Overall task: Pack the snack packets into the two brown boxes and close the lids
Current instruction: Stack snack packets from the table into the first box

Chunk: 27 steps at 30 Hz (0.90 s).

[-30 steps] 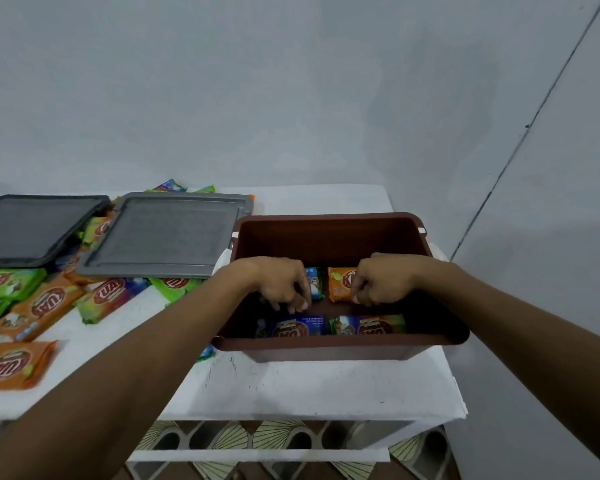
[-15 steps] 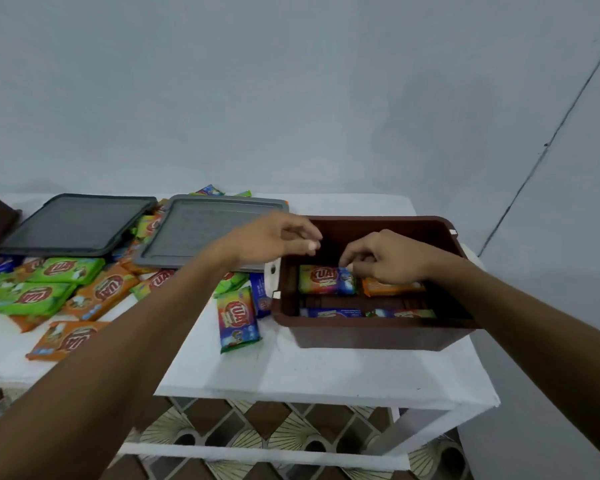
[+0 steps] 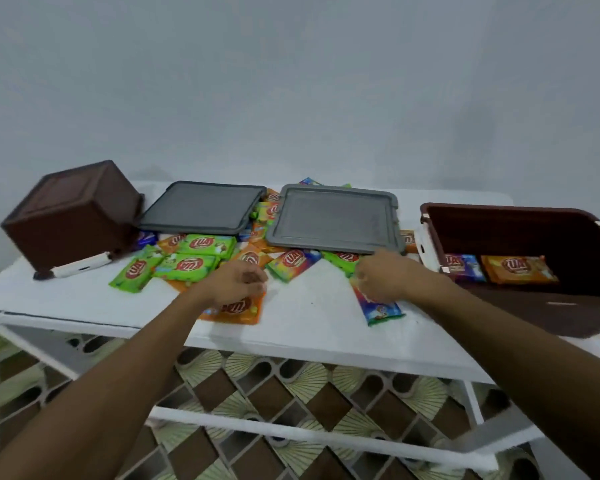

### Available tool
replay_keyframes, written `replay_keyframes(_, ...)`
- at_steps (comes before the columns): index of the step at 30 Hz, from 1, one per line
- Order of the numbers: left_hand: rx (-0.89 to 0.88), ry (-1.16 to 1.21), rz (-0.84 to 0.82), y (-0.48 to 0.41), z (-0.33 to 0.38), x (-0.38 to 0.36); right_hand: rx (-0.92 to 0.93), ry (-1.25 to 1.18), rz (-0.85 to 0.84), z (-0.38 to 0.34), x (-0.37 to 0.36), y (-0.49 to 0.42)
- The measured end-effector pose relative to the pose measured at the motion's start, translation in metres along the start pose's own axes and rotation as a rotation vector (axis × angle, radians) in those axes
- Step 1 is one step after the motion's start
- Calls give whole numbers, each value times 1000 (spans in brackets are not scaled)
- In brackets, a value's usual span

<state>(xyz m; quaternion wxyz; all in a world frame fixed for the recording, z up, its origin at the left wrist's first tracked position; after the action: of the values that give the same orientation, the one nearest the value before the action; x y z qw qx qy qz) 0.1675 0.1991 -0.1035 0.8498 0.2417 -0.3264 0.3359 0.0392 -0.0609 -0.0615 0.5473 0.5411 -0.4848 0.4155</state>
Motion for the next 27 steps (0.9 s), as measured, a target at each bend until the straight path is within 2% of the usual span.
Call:
replay_keyframes(3, -43, -84, -1, 9, -20, 12, -200, 44, -21, -13, -37, -6)
replay_keyframes(6, -133, -391, -76, 16, -28, 9, -297, 85, 2, -24, -59, -5)
replay_keyframes(9, -153, -503, 20, 21, -28, -6, -346, -83, 73, -33, -65, 0)
replay_keyframes(12, -143, -472, 82, 22, -27, -24, -399, -258, 103, -41, -69, 1)
replay_keyframes(16, -113, -299, 115, 16, -13, -29, -546, -678, 81, -43, -57, 3)
replay_keyframes(19, -104, -232, 171, 12, -1, -27, -602, -663, -29, -42, -51, 9)
replay_keyframes(23, -19, -60, 75, 6, 3, -26, -544, -738, -2, -53, -53, 12)
replay_keyframes(27, -51, 23, -52, 4, 10, -23, -493, -918, 19, -53, -40, 21)
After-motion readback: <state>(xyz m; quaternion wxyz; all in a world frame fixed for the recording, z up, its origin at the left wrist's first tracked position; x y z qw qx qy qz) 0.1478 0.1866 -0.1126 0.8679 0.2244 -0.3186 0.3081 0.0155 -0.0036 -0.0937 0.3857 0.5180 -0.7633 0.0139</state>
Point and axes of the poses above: each hand's wrist, its own y-axis away from the middle knuckle, its own x-axis out of the back of the hand, z = x × y, the point moved 2 cm from there along -y, towards the middle knuckle
